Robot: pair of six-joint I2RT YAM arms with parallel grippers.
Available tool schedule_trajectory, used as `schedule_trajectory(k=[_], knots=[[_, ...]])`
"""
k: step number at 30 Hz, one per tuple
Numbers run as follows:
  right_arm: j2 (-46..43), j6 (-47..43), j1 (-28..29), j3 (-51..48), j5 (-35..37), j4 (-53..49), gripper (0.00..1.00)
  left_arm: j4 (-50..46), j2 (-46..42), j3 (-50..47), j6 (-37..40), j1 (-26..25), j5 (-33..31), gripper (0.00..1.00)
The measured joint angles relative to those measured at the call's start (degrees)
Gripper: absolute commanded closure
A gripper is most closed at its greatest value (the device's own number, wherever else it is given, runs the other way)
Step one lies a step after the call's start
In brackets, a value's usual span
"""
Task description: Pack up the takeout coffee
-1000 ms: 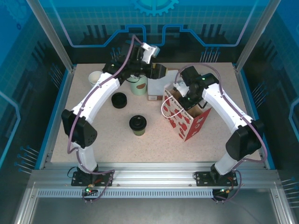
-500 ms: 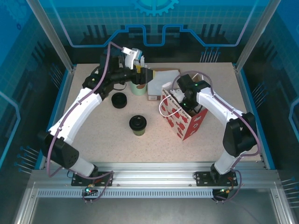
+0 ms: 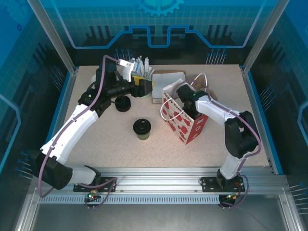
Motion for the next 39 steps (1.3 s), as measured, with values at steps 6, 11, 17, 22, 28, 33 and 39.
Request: schedule_trajectory(k=[6, 11, 17, 22, 28, 33, 39], knots=[[1.1, 0.0, 0.3, -1.2, 0.5, 1.8, 0.54, 0.6, -1.4, -2.4, -0.9, 0.0, -0.2, 0.24], [1.0, -0.1, 0.4, -1.1, 0.8, 1.9, 0.42, 1.1, -1.9, -3.5, -1.0, 0.0, -0.6, 0.24], [-1.2, -0.4, 0.4, -0.9, 1.5, 0.6, 0.26, 1.2, -2.5, -4.7, -1.0, 0.0, -0.6, 0.24], [-4.7, -0.5, 0.4, 1.2, 1.6, -1.1, 0.23, 1.4, -3.1, -6.2, -1.0, 0.0, -0.8, 0.24], [-7.8, -0.5, 0.4, 5.2, 1.8, -3.5, 0.23, 1.6, -4.0, -7.7, -1.0, 0.0, -1.5, 0.24], [-9.7, -0.9, 0.4, 9.8, 1.9, -5.8, 0.23, 1.6, -4.7, -9.4, -1.0, 0.0, -2.2, 0.23], [-11.3, -1.3, 0.4, 17.0, 1.7, -8.4, 0.23, 1.6, -5.0, -11.0, -1.0, 0.0, -2.9, 0.23]])
